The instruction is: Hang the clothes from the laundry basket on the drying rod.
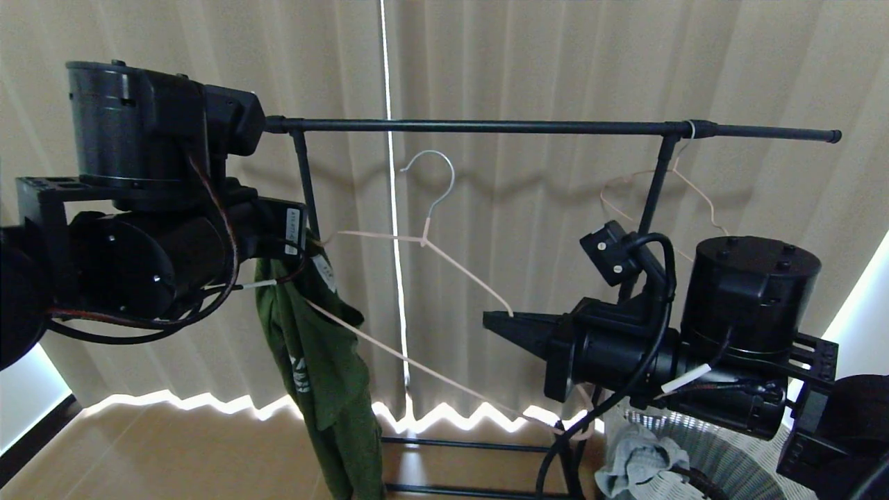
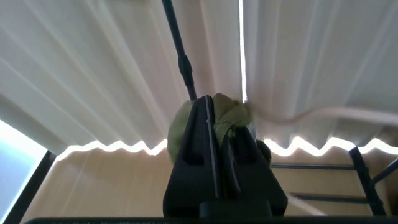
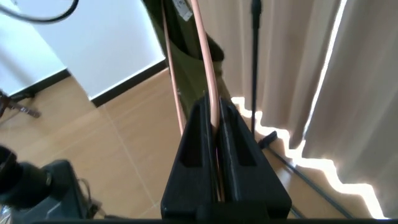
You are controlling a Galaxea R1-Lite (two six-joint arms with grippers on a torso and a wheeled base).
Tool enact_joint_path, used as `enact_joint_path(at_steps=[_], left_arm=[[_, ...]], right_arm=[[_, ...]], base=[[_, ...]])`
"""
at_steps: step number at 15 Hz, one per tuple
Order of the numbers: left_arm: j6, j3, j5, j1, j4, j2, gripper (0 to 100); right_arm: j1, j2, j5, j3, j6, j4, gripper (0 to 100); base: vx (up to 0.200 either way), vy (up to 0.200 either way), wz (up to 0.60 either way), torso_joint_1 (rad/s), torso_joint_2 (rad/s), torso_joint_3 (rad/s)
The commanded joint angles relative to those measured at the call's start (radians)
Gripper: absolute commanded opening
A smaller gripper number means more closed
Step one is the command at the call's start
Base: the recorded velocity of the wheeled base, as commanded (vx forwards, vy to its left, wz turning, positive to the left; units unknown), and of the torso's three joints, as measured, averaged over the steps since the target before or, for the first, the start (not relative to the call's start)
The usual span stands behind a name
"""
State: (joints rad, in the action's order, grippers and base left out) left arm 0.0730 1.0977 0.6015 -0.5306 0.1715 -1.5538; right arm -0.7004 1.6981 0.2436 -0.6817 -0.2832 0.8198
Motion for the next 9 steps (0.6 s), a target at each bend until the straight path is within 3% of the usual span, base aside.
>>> enact_joint_path(at_steps=[1,6,9], left_arm=[[0.008,0.005,-0.002,0.008,0.002,0.001,0],[0.016,0.007,-0.002,0.012,-0.001,0.001,0],[0.045,0.001,0.000,0.066,0.000,0.001,0]], right_arm=[[-0.007,0.000,0.003,0.030,0.001,0.001,0],[-0.005,-0.014,0.000,0.039,-0.004,0.010,0],[0.024,-0.063,0.003,0.056,-0.011,0.012,0]], base=[[0.000,0.000,0.00,0.000,0.00,0.000],[0.000,0.000,0.00,0.000,0.00,0.000],[0.000,0.000,0.00,0.000,0.00,0.000]])
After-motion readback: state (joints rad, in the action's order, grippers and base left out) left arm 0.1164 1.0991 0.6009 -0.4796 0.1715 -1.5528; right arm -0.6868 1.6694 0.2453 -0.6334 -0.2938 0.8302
